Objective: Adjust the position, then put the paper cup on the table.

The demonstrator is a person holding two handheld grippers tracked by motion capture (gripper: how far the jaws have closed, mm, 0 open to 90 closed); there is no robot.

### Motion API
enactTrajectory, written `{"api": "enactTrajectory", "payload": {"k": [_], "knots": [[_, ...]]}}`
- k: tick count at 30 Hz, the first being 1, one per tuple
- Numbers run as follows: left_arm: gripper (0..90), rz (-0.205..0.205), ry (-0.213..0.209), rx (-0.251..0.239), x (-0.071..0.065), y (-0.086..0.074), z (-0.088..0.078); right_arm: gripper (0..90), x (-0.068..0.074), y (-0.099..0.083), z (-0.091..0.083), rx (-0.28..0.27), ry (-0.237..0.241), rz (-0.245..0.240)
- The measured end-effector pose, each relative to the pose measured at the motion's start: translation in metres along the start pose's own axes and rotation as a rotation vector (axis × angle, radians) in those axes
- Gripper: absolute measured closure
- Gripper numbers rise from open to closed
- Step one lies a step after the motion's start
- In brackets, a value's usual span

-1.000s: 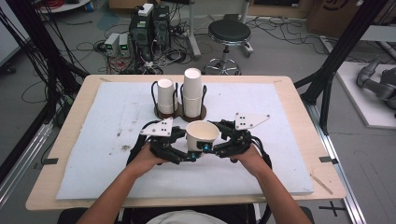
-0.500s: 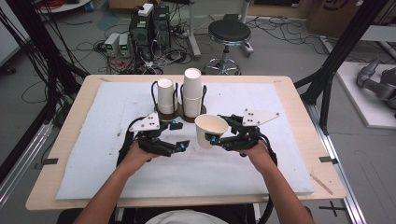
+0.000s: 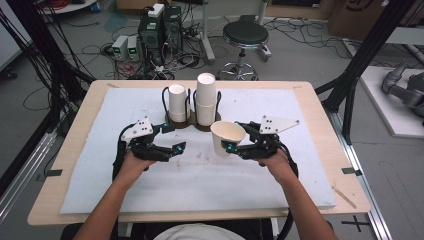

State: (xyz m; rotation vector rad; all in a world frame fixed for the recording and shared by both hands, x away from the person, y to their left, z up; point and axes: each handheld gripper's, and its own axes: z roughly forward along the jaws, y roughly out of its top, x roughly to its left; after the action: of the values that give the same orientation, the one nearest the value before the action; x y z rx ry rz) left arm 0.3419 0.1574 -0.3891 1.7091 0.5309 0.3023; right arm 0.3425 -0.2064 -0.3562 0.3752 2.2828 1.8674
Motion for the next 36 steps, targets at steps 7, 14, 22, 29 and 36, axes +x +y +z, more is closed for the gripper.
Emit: {"api": "enactTrajectory", "payload": {"k": [7,14,22,29,36], "knots": [[20.1,-0.007,0.024,-0.002,0.003,-0.002,-0.005,40.6,-0.002,0.001,-0.005,-0.012,-0.015,-0.001],[20.1,-0.017,0.047,-0.004,0.008,-0.007,-0.009,40.0,-0.004,0.0,-0.006,-0.004,-0.033,0.006],[20.1,-0.062,0.096,-0.047,0.018,-0.011,-0.019,40.0,-0.007,-0.003,-0.01,0.012,-0.056,-0.005],[20.1,-0.069,0.131,-0.072,0.022,-0.011,-0.031,40.0,-0.008,-0.006,-0.021,-0.001,-0.083,-0.006],[20.1,-0.064,0.153,-0.065,0.024,-0.017,-0.038,38.9,-0.022,-0.014,-0.035,0.008,-0.198,-0.006]]}}
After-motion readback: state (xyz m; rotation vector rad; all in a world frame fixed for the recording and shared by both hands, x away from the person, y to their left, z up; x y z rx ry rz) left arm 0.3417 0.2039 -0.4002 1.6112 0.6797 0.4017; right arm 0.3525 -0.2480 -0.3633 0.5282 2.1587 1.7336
